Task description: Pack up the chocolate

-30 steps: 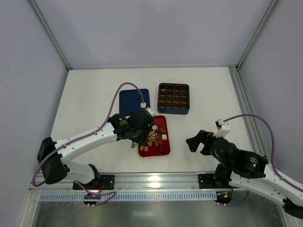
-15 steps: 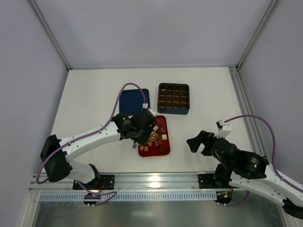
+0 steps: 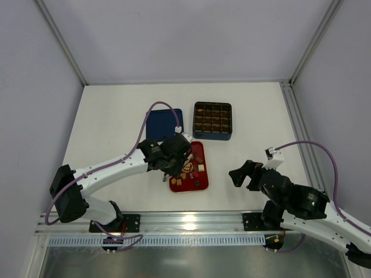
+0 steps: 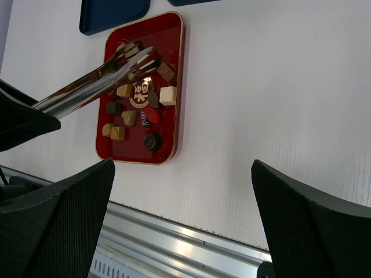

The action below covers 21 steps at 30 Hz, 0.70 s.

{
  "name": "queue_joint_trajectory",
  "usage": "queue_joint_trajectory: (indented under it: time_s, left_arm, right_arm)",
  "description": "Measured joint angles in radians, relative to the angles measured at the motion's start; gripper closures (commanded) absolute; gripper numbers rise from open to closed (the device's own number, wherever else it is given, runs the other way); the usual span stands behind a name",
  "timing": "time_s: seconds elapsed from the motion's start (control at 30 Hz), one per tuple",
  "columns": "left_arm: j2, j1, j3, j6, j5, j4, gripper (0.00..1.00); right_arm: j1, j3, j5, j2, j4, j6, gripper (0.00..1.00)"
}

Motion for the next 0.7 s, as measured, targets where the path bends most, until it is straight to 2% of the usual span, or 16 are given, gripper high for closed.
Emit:
queue_joint_trajectory:
  time_s: [0.7]
  left_arm:
    - [-0.001,0.0,0.039,0.008,-0.018,-0.026,0.69]
  right_arm:
    - [0.0,0.0,0.001,0.0,0.0,0.0,0.0]
